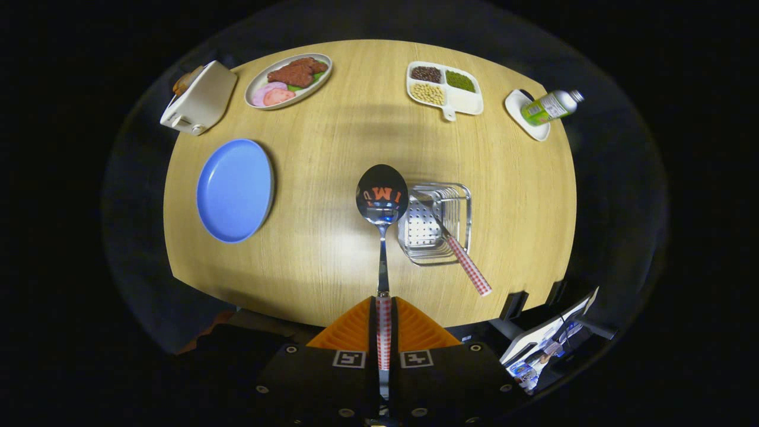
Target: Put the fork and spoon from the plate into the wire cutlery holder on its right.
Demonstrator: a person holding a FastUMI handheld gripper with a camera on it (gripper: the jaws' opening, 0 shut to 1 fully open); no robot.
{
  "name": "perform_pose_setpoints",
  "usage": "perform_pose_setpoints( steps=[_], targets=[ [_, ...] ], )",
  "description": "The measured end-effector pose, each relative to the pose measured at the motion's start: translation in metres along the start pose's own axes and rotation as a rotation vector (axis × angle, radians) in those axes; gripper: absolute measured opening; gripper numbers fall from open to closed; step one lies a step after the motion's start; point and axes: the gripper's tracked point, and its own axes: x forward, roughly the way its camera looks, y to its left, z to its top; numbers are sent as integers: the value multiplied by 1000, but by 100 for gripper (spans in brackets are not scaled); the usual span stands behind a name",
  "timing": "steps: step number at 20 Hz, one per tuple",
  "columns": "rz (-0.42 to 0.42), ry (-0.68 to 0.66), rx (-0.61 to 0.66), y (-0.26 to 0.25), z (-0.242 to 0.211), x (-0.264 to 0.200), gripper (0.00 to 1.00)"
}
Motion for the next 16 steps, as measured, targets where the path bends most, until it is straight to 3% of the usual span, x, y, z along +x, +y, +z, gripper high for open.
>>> perform_pose_setpoints(
  steps=[8,16],
  targets=[
    [34,209,-37,-32,-18,27,7],
    [48,357,-107,-39,0,37,8]
  ],
)
